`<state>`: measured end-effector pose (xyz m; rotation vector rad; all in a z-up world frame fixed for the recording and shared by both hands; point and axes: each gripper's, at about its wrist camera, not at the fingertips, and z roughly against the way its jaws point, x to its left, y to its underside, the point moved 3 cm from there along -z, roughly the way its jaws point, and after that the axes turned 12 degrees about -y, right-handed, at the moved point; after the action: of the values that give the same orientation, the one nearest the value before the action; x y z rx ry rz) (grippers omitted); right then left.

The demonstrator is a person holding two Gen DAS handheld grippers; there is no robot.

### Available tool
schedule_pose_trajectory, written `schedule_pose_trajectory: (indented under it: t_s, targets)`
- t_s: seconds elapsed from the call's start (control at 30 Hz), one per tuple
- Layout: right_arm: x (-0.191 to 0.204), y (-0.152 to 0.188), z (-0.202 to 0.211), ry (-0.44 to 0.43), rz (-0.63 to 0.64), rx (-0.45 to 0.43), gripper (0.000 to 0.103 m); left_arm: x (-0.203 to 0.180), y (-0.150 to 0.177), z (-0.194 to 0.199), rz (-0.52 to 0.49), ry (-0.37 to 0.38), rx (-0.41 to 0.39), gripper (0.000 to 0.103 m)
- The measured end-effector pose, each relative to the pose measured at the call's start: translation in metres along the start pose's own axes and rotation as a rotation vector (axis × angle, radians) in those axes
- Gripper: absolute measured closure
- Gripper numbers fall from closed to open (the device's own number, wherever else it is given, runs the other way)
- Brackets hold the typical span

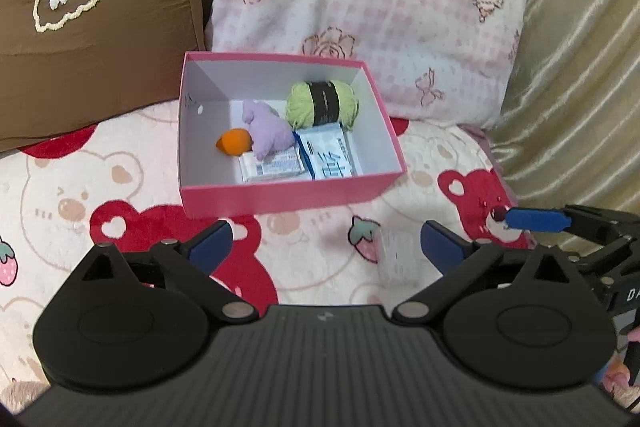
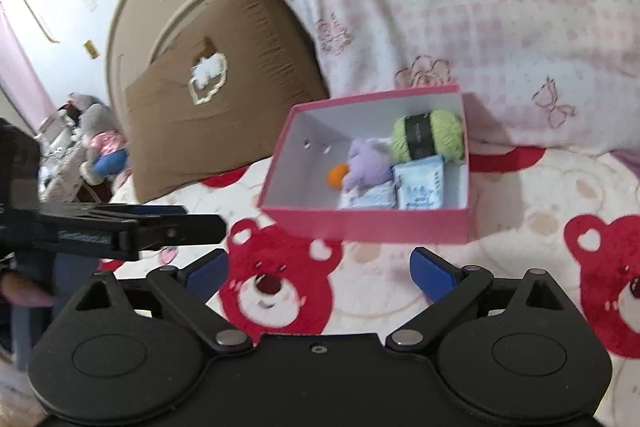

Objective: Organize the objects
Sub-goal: 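Withdraw the left gripper up and away from the pink box, then move the right gripper down toward the clear floss-pick box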

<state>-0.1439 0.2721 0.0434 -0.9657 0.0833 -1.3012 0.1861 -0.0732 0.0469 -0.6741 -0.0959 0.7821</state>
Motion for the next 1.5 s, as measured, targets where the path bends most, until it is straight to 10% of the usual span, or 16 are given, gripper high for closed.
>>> schedule_pose_trajectory:
  t_s: [1.03, 1.17, 1.5]
  targets:
    - [-0.047, 0.071, -0.035, 0.207, 0.033, 0.195, 0.003, -0.029, 0.072, -0.068, -0.092, -0.08, 0.145, 0.001]
    - [-0.053, 0.063, -0.036, 0.303, 0.095, 0.118, 0.003, -0.025, 0.072, -0.078, -0.05, -0.076, 0.125, 0.001]
    - [-0.111, 0.042, -0.04, 0.201, -0.182, 0.022, 0.003, -0.036, 0.083, -0.119, -0.034, -0.022, 0.013, 0.001]
